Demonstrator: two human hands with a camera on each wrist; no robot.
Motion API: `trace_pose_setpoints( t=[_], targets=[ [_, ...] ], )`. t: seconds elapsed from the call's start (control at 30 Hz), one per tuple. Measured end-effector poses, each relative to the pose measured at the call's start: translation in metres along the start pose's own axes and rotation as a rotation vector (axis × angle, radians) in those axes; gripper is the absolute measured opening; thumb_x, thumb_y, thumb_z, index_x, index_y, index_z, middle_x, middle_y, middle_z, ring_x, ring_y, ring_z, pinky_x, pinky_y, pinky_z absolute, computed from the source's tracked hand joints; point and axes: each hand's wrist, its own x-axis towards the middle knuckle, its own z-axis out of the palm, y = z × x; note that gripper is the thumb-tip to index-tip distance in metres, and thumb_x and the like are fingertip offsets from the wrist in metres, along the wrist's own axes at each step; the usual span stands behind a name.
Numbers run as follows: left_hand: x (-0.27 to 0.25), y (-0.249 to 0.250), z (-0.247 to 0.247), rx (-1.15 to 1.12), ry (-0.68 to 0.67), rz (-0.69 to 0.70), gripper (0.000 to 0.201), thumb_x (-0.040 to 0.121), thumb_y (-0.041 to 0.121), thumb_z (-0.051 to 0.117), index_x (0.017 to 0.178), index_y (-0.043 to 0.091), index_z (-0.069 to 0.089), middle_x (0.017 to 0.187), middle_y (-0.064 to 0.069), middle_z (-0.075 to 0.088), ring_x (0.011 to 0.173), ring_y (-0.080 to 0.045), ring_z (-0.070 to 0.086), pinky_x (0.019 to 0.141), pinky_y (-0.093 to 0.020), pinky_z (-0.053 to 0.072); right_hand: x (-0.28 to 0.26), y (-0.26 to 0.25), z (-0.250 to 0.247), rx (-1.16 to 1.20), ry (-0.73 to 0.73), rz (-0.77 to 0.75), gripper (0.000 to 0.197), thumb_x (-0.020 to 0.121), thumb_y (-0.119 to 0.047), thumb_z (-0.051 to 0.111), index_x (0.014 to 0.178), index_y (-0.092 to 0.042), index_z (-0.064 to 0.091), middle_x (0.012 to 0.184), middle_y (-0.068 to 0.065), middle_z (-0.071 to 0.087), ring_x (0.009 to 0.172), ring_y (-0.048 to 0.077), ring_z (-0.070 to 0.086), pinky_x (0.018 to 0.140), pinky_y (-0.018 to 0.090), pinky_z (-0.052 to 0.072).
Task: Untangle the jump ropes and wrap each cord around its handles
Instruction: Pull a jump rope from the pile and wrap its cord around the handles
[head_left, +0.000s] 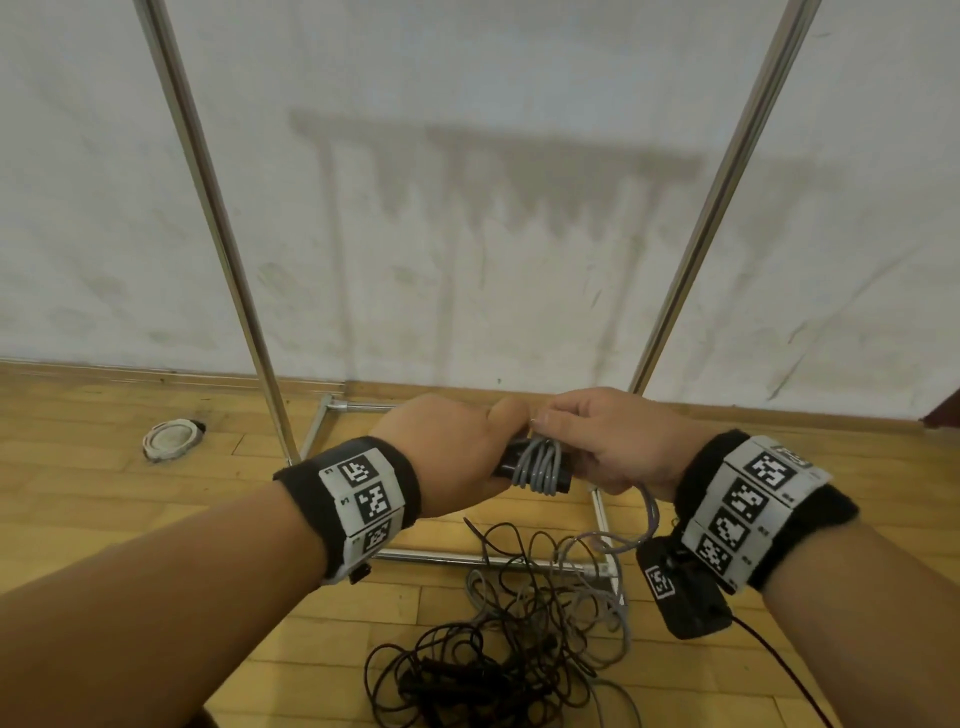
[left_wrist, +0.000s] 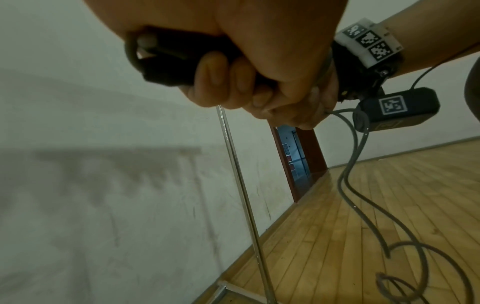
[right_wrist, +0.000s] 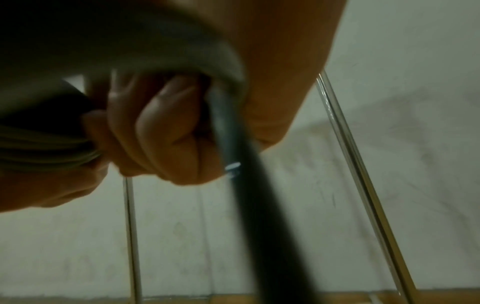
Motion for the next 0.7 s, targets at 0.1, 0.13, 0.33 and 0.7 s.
trace_pose_setpoints(
  t=[0.1,0.13,0.33,0.7],
  targets=[
    [-0.003,-0.003,0.0,-0.031,0.031,-0.005,0.044,0.099,0.049,0.059,0.129,0.025,0.038,0.095,0.007,0.065,0.072,-0.018,0.057,0.062,-0.029,0.044,-0.002,0.001,0.004,0.08,-0.127,0.011,0.041,0.104,-0.047,0.048,0.099,-0.014,0.07,0.072,0.019,0.064,0.037,0.012,0.029,0.036,0.02,0.019],
    [-0.003,-0.004,0.0,-0.048,0.055,-0.009,0.042,0.098,0.047,0.06,0.128,0.025,0.04,0.096,0.007,0.066,0.076,-0.019,0.06,0.067,-0.031,0.048,-0.002,0.001,0.006,0.11,-0.128,0.006,0.042,0.106,-0.044,0.046,0.101,-0.01,0.07,0.075,0.023,0.065,0.037,0.013,0.028,0.037,0.023,0.017],
    [0.004,-0.015,-0.002,-0.045,0.314,-0.15,0.051,0.09,0.025,0.069,0.139,0.025,0.053,0.119,0.005,0.068,0.12,-0.024,0.058,0.115,-0.048,0.027,-0.001,0.001,0.014,0.204,0.026,-0.036,0.037,0.11,-0.031,0.044,0.104,-0.005,0.068,0.053,0.002,0.06,0.037,0.012,0.026,0.038,0.025,0.016],
    [-0.012,-0.005,0.004,-1.341,0.056,-0.378,0.121,0.067,0.054,0.092,0.158,0.062,0.013,0.131,0.007,0.067,0.098,-0.018,0.079,0.083,-0.038,0.066,0.01,-0.006,0.036,-0.299,0.469,-0.139,0.062,0.104,-0.055,0.042,0.088,-0.005,0.075,0.073,0.015,0.068,0.065,0.026,0.06,0.068,0.041,0.05]
  ],
)
